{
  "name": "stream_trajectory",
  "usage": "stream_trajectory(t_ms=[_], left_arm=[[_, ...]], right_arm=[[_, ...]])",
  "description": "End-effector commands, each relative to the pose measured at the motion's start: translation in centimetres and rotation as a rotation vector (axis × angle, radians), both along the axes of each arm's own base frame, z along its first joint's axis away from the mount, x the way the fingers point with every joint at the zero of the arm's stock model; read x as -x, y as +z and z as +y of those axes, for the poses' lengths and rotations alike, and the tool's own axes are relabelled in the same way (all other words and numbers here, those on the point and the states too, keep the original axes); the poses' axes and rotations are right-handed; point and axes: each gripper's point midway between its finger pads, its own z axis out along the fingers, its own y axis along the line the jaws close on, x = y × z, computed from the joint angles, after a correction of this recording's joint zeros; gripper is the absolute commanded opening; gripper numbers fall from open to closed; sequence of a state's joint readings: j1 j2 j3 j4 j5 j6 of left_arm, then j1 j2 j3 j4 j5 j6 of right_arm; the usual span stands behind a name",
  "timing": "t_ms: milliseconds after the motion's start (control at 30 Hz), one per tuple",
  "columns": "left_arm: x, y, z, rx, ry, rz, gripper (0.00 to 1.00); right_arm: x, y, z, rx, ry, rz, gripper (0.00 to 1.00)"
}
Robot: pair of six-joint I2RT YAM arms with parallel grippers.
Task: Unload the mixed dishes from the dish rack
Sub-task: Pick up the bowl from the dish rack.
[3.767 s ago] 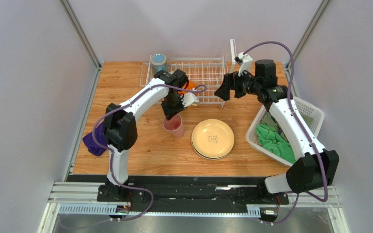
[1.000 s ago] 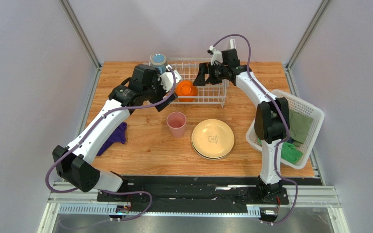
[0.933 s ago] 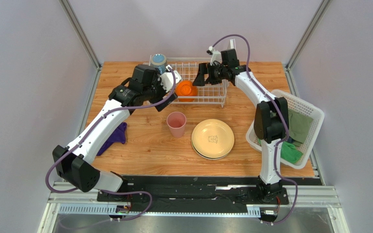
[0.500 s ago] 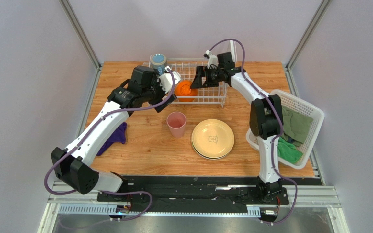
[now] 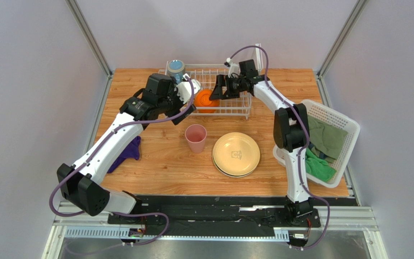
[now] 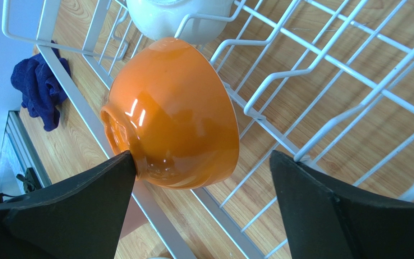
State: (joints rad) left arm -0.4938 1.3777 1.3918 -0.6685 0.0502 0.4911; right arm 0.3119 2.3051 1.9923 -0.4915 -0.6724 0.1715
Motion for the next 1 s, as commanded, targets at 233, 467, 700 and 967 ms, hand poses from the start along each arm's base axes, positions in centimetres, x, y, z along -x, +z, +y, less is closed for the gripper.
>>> stream_trajectory(t_ms=[233,467,700,967], left_arm=[[-0.2,1.0,0.5,0.015,0.023,-0.042,0.99],[-0.3,0.6,0.5,0.008,0.026,-0.033,0.99],[-0.4,0.5,0.5,0.006,0.028,-0.033,0.99],[-0.5,0.3,0.5,0.004,0.029,-0.032,0.99]], right_arm=[[-0.2,1.2,2.0,-0.093,0.094,-0.019,0.99],[0.0,0.8,2.4,-0.118,0.117,-0.001,0.99],[0.4,1.1,2.9,-0.138,0.141,0.000,0.99],[0.8,1.1,4.0,-0.150,0.174,0.003,0.99]])
